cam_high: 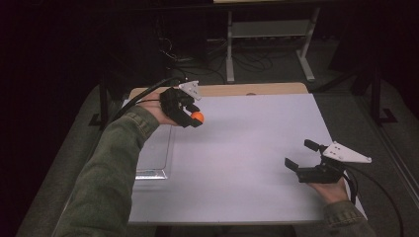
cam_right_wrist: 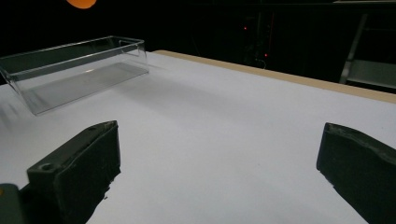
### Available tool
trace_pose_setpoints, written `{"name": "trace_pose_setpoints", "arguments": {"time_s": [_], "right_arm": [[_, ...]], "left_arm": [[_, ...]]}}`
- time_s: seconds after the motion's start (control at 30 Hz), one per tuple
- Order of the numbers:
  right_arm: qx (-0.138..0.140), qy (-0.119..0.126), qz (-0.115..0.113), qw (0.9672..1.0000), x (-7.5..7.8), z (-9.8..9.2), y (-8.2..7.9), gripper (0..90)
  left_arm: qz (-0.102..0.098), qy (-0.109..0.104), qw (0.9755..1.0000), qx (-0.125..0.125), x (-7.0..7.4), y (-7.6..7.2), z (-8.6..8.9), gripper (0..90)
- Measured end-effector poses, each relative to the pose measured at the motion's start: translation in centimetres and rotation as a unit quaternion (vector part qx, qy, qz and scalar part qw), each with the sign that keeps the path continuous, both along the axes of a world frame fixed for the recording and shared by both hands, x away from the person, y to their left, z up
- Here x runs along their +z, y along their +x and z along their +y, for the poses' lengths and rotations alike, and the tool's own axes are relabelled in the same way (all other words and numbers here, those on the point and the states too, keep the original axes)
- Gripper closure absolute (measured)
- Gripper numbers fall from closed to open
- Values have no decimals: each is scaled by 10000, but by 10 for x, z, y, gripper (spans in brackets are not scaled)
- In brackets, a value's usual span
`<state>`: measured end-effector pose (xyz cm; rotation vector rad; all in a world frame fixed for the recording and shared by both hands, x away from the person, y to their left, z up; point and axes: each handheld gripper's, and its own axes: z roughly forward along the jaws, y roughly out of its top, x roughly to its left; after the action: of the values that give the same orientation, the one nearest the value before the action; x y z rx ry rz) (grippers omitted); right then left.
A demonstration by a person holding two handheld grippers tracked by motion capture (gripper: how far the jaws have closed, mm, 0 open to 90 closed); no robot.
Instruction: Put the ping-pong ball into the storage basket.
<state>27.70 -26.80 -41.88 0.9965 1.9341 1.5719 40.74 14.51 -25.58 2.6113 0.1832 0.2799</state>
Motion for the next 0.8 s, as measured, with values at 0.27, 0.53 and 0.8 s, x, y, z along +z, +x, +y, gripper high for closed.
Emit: {"name": "trace_pose_setpoints", "arguments": {"time_s": [0.27,0.53,0.8], "right_arm": [[1,-4,2,10000,0,0,0,0],[-2,-7,-12,10000,0,0,0,0],[-2,-23,4,10000,0,0,0,0]], "left_arm": [[34,97,9999,47,3,-2,8,505],[79,178,9997,120,7,-6,18,505],[131,248,9994,193,10,-10,31,505]]}}
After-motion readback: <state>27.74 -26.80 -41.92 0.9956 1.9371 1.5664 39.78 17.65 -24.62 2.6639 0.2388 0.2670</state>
